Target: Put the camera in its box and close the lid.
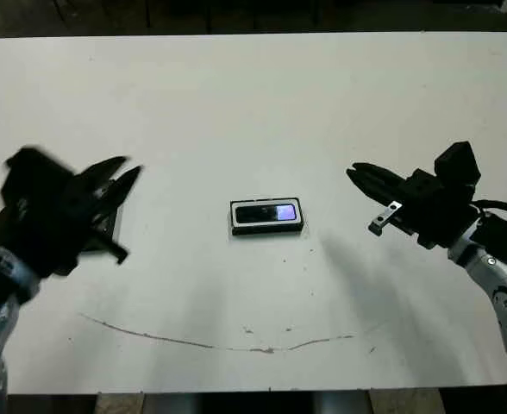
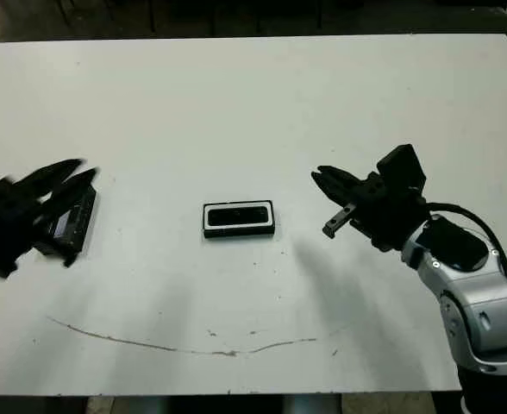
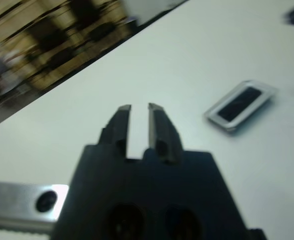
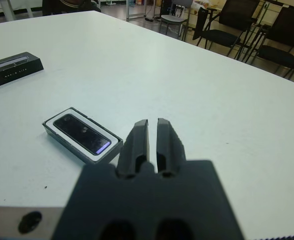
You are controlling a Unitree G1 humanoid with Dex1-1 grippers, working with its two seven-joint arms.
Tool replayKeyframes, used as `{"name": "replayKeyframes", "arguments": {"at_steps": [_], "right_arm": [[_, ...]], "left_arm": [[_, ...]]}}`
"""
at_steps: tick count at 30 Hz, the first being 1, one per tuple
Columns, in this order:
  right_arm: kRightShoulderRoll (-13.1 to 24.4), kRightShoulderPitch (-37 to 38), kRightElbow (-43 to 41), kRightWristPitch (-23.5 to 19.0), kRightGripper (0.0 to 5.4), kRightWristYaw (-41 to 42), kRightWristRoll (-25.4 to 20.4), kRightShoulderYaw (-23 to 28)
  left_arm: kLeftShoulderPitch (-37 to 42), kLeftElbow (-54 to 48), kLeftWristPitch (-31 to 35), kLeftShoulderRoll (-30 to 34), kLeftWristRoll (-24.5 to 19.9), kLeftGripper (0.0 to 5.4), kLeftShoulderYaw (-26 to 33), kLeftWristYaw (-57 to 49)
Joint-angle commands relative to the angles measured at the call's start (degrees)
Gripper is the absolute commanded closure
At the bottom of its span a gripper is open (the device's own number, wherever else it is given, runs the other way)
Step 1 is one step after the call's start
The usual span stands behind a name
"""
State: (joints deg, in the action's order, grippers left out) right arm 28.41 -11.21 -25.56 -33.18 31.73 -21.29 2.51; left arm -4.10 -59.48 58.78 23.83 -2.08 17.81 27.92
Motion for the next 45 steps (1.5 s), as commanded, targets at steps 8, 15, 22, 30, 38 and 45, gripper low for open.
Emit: {"name": "replayKeyframes", "arguments": {"at_steps": [8,15,22,30,38,45], "right_arm": [[0.1,0.3,2.8,1.9,5.40,1.0,-0.1,-1.1],[-0.6,-0.2,6.4,5.7,5.40,3.1,-0.9,-0.7],[-1.6,-0.1,10.1,10.5,5.40,4.9,-0.4,-0.9],[-0.9,0.5,8.2,8.8,5.40,3.8,0.3,-1.1],[0.7,0.3,5.4,4.1,5.40,2.5,1.5,-1.4],[0.5,0.2,4.9,3.0,5.40,2.4,1.4,-1.6]], "left_arm": [[-2.9,3.8,7.3,-8.7,-6.8,2.39,6.7,-5.8],[1.3,6.3,11.7,-16.4,-12.9,1.14,9.4,-10.1],[2.1,6.5,12.6,-22.1,-18.3,0.01,10.6,-13.9],[-0.3,8.3,7.0,-21.8,-17.8,0.01,8.9,-18.9],[-6.2,13.7,-9.9,-16.6,-9.1,0.01,1.4,-21.1],[-7.2,15.6,-12.8,-15.4,-7.5,0.01,-0.1,-21.6]]}}
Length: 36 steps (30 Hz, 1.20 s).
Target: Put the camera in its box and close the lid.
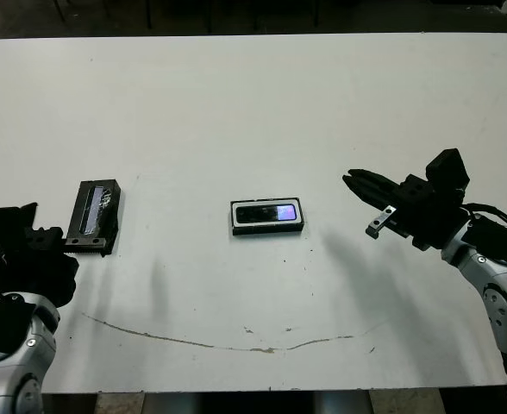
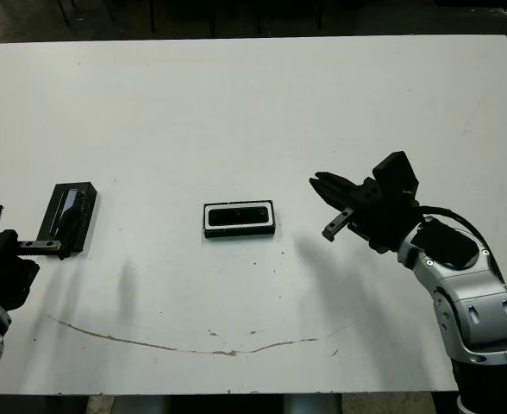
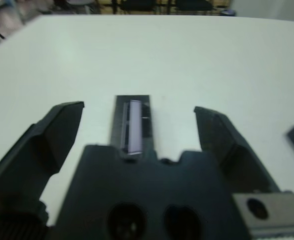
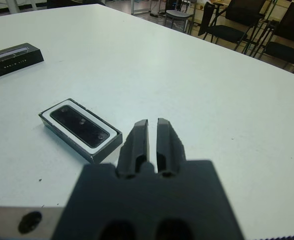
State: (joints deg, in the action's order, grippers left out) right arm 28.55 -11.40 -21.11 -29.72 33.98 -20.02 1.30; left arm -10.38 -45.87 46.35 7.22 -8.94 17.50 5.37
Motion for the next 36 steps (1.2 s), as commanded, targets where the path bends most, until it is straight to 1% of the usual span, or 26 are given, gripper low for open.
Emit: {"name": "replayKeyframes", "arguments": {"at_steps": [1,4,7,10,12,19,26,30,33,36], "right_arm": [[0.2,0.5,0.5,-0.3,5.40,0.2,0.0,-0.3],[0.3,0.7,0.6,-0.2,5.40,0.2,0.1,-0.3],[0.6,1.0,-0.1,-0.8,5.40,-0.3,0.4,-0.3],[0.9,1.2,-0.4,-1.4,5.40,-0.4,0.4,-0.1],[0.7,1.3,0.4,-0.9,5.40,0.1,-0.1,0.3],[1.1,1.7,0.2,-0.7,5.40,-0.1,0.5,0.3],[1.0,1.5,-1.4,-4.6,5.40,-1.6,-0.2,0.6],[1.5,1.6,-3.2,-6.2,5.40,-2.6,0.5,0.4],[1.3,1.8,-3.8,-6.9,5.40,-2.8,0.0,0.7],[1.2,1.8,-3.9,-7.0,5.40,-2.8,-0.3,0.7]], "left_arm": [[-0.7,2.7,0.5,1.3,-2.4,0.01,1.0,2.1],[0.0,4.6,3.9,1.4,-8.0,0.01,3.3,5.0],[0.4,6.0,6.3,0.9,-11.6,0.01,3.8,5.5],[0.7,6.8,7.3,0.4,-13.2,0.01,3.3,4.4],[0.7,7.2,6.8,0.5,-13.5,0.01,2.8,4.0],[-0.3,9.4,2.5,2.2,-11.9,0.01,1.2,3.9],[-1.6,10.9,-1.9,2.2,-11.0,0.01,0.8,3.0],[-2.5,10.6,-5.1,3.2,-8.3,0.01,-1.4,2.6],[-3.0,9.0,-6.5,3.4,-6.1,0.01,-3.2,1.7],[-3.4,7.6,-7.2,3.5,-5.4,0.01,-4.2,1.6]]}}
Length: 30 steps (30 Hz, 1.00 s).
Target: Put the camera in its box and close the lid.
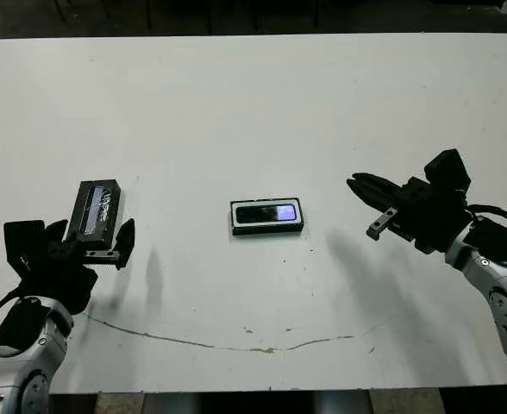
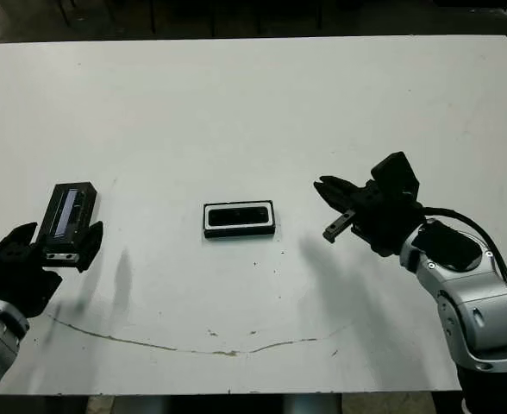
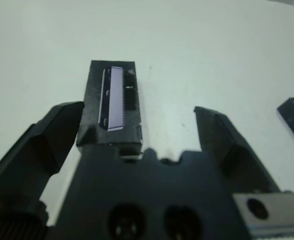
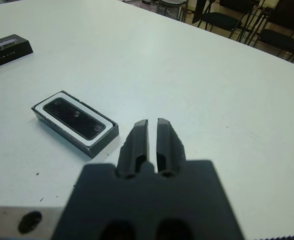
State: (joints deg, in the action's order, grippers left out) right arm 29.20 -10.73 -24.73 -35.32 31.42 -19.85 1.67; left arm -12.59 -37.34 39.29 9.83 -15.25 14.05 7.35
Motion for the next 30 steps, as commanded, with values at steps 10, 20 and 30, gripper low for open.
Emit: {"name": "replayKeyframes", "arguments": {"at_steps": [10,20,30], "right_arm": [[0.8,1.2,-1.7,-3.7,5.40,-0.9,-0.9,0.7],[0.5,1.7,-0.3,-2.2,5.40,-0.1,-1.5,1.3],[0.7,1.4,-1.0,-4.3,5.40,0.0,-3.0,1.9]], "left_arm": [[0.8,1.5,0.0,-0.4,0.1,0.01,-0.9,-2.0],[1.6,5.5,-4.6,-2.4,2.2,0.01,-2.0,-4.3],[4.4,11.0,-6.3,-3.0,5.0,0.01,-2.6,-7.2]]}}
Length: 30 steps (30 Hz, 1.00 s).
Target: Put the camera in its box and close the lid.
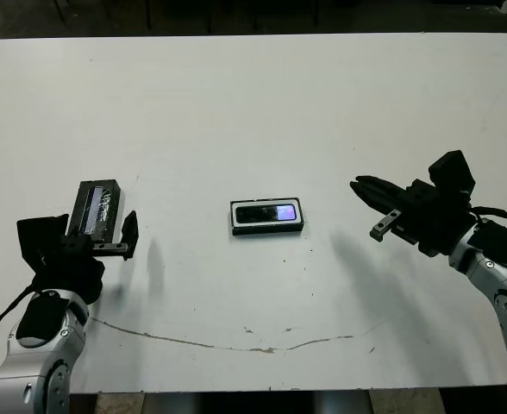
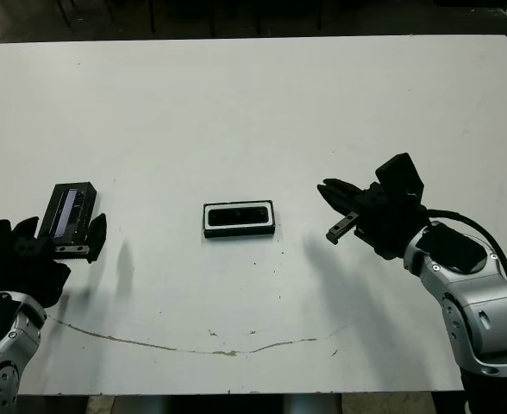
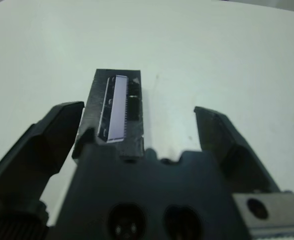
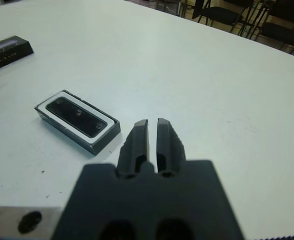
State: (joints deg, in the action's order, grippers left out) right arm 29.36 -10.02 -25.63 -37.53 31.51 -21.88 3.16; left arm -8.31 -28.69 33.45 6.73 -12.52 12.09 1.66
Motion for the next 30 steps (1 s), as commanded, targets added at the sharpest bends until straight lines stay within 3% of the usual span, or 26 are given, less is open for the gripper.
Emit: {"name": "replayKeyframes", "arguments": {"at_steps": [1,5,9,15,19,23,30], "right_arm": [[0.6,0.8,0.3,-1.7,5.40,0.1,-0.9,0.5],[0.5,1.4,0.3,-1.6,5.40,0.0,-1.2,0.9],[0.1,1.3,-0.1,-4.2,5.40,-0.5,-3.5,1.9],[0.4,1.5,1.8,-2.0,5.40,0.2,-2.8,1.4],[0.2,1.5,0.9,-3.7,5.40,-0.3,-4.4,2.1],[0.6,1.9,2.4,-0.3,5.40,0.6,-3.3,1.8],[0.2,2.4,4.2,0.8,5.40,0.9,-4.1,2.4]], "left_arm": [[0.5,3.0,-0.7,0.1,3.4,0.01,-1.1,-2.2],[1.7,6.4,-2.9,0.2,5.7,0.01,-1.7,-2.9],[2.7,8.3,-2.2,0.3,6.7,0.01,-1.9,-3.4],[4.0,11.9,-2.8,0.8,8.5,0.01,-1.7,-3.9],[5.0,14.1,-2.2,0.7,7.8,0.01,-0.6,-3.2],[6.1,16.2,0.0,0.5,4.8,0.01,1.5,-1.5],[7.6,20.4,-0.3,0.3,5.3,0.01,2.9,-2.8]]}}
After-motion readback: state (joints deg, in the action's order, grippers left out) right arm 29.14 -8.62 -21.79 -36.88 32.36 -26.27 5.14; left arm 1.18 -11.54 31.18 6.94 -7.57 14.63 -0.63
